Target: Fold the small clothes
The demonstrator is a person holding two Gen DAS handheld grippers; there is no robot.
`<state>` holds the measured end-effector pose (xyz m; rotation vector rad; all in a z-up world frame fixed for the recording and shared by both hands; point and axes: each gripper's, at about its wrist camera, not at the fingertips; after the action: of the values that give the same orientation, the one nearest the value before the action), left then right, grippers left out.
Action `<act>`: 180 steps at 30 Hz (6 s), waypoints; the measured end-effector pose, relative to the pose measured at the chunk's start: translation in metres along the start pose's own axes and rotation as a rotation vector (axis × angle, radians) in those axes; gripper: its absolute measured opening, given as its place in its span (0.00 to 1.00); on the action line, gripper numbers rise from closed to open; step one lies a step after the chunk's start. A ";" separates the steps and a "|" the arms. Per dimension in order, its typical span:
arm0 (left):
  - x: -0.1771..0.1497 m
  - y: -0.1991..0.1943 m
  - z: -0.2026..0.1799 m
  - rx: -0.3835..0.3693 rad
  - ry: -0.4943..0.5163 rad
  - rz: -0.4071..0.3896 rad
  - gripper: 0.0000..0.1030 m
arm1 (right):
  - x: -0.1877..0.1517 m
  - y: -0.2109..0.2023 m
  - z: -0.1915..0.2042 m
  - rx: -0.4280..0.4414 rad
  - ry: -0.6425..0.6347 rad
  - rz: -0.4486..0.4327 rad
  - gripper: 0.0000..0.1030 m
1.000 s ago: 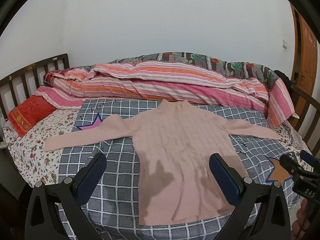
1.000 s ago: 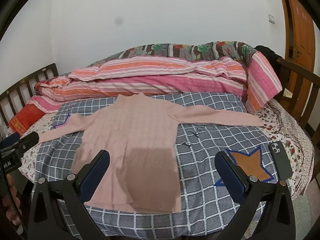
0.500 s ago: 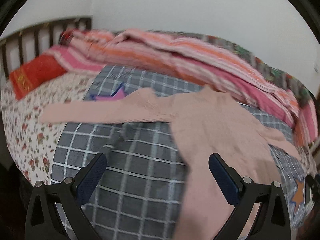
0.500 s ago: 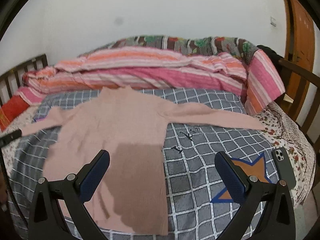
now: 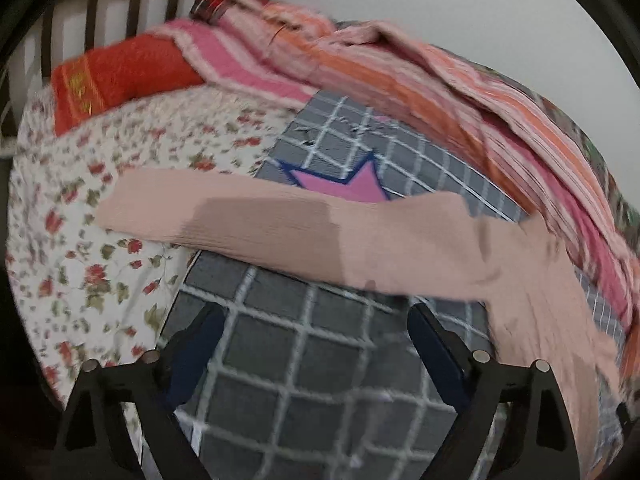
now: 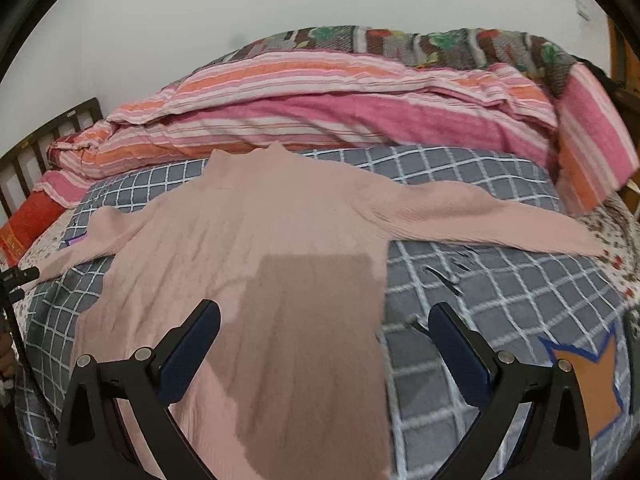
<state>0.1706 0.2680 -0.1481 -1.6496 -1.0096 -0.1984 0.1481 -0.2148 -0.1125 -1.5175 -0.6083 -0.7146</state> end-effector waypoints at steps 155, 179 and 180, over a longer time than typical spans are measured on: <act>-0.032 0.110 -0.196 -0.182 0.401 0.059 0.35 | 0.072 0.167 -0.073 0.114 0.117 0.142 0.08; -0.037 0.111 -0.196 -0.152 0.413 0.057 0.60 | 0.039 0.086 -0.269 -0.195 0.340 0.069 0.74; -0.037 0.111 -0.196 -0.150 0.416 0.057 0.60 | 0.034 0.086 -0.275 -0.196 0.350 0.080 0.74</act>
<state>0.2969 0.0808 -0.1811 -1.6776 -0.6430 -0.5656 0.2131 -0.4966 -0.1397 -1.5376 -0.2172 -0.9725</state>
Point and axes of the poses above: each gripper's, at about its wrist camera, not at the fingertips, and y roughly the way its jaws point, z to its left, x to its top, and after that the axes turned 6 degrees about -x, right-handed
